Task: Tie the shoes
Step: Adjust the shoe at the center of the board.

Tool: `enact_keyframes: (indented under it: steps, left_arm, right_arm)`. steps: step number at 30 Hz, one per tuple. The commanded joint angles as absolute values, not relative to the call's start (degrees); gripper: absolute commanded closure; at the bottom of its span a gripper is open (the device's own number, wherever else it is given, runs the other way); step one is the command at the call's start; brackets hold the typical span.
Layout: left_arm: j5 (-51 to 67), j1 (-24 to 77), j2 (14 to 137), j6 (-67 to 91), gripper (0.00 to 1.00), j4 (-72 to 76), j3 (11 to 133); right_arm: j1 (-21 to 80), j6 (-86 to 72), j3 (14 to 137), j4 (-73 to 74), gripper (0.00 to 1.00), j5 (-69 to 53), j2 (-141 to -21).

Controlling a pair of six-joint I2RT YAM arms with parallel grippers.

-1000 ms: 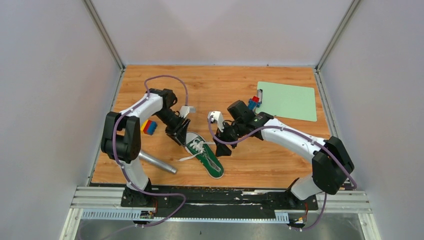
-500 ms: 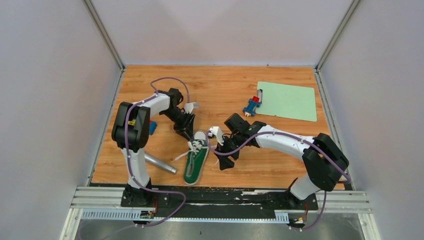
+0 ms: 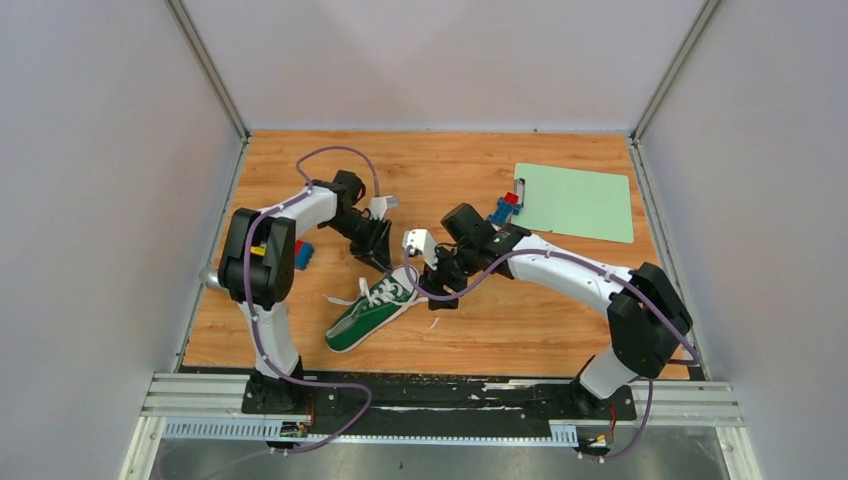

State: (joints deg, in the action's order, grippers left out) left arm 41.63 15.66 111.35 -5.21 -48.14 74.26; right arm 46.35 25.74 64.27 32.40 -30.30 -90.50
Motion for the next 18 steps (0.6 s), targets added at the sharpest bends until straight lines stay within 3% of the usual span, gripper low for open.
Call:
enact_keyframes:
  steps: [1, 9, 13, 18]
  left_arm:
    - [39.80, 15.26, 104.21, -6.36, 0.59, -45.31, 74.37]
    - [31.14, 8.16, 88.06, -4.20, 0.47, -53.24, 68.87]
    - [36.50, 4.39, 87.05, 2.46, 0.39, -55.56, 64.42]
    - [52.77, 4.76, 90.12, 2.95, 0.36, -53.95, 58.72]
  right_arm:
    - [46.24, 26.53, 64.21, 33.02, 0.39, -30.51, -91.05]
    - [46.37, 15.35, 69.00, 28.96, 0.31, -31.54, -101.51]
    - [46.36, 12.98, 73.70, 28.12, 0.31, -30.82, -107.61]
    - [46.00, 12.58, 79.37, 27.74, 0.32, -28.10, -112.44]
